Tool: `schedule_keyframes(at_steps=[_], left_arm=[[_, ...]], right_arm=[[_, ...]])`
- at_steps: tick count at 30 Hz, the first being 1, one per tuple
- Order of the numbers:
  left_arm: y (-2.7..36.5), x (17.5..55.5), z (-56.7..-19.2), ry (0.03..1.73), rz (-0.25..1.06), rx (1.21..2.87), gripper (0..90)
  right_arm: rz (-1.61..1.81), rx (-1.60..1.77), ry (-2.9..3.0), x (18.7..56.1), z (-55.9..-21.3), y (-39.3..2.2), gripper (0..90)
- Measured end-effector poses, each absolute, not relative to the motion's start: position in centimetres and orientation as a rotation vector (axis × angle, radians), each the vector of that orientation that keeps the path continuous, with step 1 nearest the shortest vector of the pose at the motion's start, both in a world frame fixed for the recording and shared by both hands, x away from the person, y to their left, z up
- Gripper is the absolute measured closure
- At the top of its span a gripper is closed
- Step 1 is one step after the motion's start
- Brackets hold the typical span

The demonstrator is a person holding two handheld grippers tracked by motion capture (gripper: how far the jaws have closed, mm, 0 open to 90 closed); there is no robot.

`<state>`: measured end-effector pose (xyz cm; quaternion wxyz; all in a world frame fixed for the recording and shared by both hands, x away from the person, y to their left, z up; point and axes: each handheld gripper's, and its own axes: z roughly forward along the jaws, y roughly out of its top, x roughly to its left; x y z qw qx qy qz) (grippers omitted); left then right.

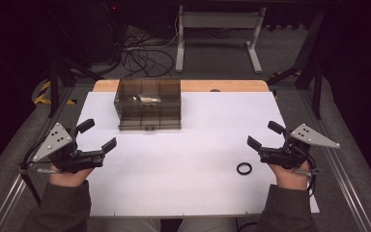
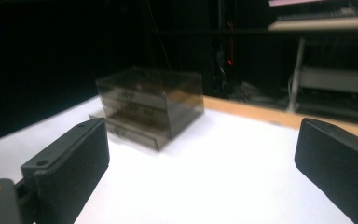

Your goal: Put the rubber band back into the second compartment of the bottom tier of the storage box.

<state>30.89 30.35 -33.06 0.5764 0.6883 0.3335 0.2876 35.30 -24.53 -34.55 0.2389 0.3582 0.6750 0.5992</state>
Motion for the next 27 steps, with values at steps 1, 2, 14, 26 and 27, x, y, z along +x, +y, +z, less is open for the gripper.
schedule_keyframes(at_steps=[1,2,14,26,27], left_arm=[[30.3,30.8,-33.1,0.782,0.672,1.618,7.7],[30.3,30.8,-33.1,0.78,0.674,1.622,7.8],[30.1,30.7,-33.1,0.767,0.662,1.631,7.9],[29.9,30.8,-33.3,0.761,0.655,1.639,7.9],[29.9,30.7,-33.3,0.765,0.654,1.636,7.9]], right_arm=[[1.612,0.999,1.857,35.3,-34.7,-24.6,4.0],[1.582,1.023,1.859,35.3,-34.9,-24.6,4.5],[1.39,1.132,2.009,35.5,-37.7,-24.4,25.6],[1.249,1.24,2.069,35.7,-40.6,-24.7,40.1],[1.237,1.247,2.076,35.6,-40.8,-24.7,41.9]])
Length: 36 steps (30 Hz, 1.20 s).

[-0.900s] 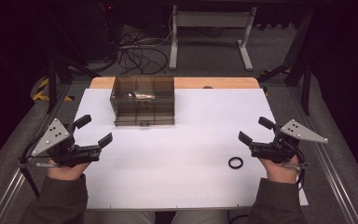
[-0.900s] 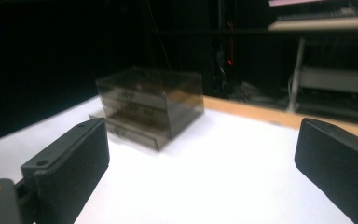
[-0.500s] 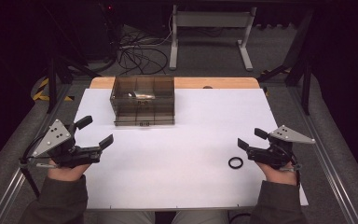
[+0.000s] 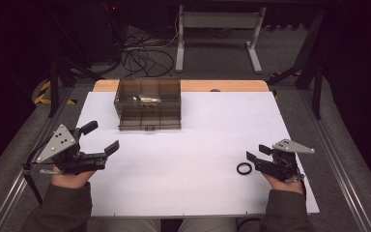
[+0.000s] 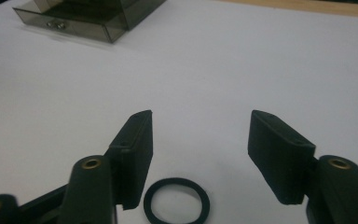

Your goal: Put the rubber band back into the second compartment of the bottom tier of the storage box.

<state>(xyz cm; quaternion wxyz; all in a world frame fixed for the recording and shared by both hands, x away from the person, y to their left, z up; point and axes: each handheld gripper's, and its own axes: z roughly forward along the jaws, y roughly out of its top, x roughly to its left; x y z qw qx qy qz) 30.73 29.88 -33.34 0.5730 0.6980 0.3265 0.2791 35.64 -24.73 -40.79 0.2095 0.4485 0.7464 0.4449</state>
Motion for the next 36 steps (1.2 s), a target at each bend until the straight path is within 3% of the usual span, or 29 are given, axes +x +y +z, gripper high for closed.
schedule_keyframes(at_steps=[16,36], left_arm=[[29.8,30.8,-33.5,0.765,0.646,1.638,8.0],[29.9,30.9,-33.6,0.768,0.648,1.64,8.0]], right_arm=[[1.063,1.314,2.203,36.3,-43.7,-25.0,59.9],[0.884,1.267,2.271,36.8,-45.1,-23.8,69.4]])
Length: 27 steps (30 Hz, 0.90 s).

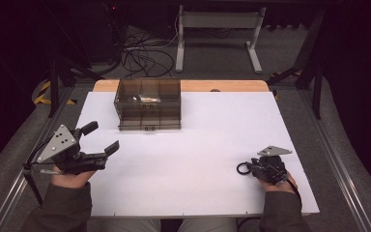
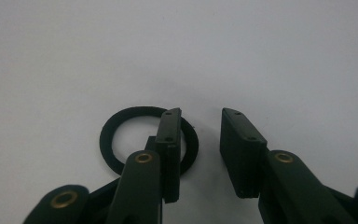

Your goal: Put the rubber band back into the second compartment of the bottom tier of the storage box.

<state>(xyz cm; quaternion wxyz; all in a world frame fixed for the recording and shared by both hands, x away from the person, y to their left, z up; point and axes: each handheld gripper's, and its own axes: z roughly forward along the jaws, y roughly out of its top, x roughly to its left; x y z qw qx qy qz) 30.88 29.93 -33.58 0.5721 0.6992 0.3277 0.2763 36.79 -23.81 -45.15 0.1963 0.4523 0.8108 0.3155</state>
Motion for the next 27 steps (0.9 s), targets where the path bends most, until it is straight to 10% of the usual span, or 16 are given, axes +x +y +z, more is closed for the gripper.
schedule_keyframes(at_steps=[27], left_arm=[[29.59,30.97,-33.74,0.771,0.642,1.657,8.3]], right_arm=[[0.906,1.246,2.255,37.15,-45.25,-23.05,88.0]])
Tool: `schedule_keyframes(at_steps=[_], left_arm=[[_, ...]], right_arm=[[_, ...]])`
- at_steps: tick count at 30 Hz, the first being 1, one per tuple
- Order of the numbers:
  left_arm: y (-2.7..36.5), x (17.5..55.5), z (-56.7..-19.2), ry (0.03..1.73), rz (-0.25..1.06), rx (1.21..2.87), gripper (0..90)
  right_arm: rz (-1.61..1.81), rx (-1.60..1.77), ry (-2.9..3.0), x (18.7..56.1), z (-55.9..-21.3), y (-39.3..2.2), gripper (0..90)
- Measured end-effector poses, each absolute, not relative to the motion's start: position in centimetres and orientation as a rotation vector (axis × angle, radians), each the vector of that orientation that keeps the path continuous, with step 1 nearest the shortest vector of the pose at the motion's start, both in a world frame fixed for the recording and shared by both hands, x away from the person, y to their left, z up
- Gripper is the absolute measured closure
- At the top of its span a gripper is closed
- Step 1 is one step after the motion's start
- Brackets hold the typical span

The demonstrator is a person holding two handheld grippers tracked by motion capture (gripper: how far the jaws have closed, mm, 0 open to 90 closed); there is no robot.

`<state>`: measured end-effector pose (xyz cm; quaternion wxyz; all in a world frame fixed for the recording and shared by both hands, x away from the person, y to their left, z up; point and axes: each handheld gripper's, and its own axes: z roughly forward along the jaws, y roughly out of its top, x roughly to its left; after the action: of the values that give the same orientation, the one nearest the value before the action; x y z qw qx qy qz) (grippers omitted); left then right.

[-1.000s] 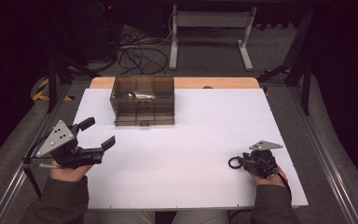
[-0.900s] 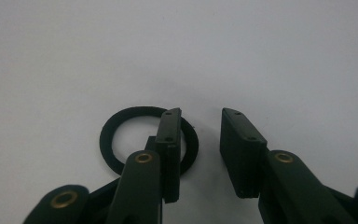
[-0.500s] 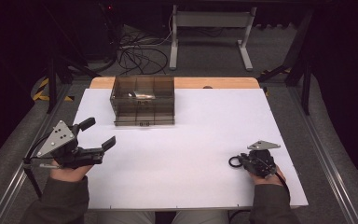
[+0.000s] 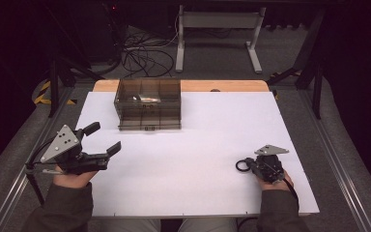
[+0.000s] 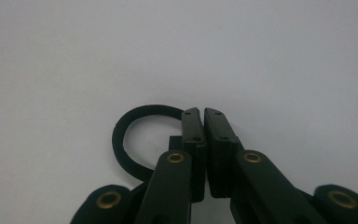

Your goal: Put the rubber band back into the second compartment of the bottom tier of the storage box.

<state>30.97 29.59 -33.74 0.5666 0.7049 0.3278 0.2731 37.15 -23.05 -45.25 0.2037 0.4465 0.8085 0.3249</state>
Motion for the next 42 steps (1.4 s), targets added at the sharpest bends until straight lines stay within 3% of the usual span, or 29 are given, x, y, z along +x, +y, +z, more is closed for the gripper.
schedule_keyframes(at_steps=[42], left_arm=[[29.5,31.2,-34.0,0.772,0.632,1.678,8.8]], right_arm=[[1.161,1.087,2.1,39.3,-42.1,-18.5,87.9]])
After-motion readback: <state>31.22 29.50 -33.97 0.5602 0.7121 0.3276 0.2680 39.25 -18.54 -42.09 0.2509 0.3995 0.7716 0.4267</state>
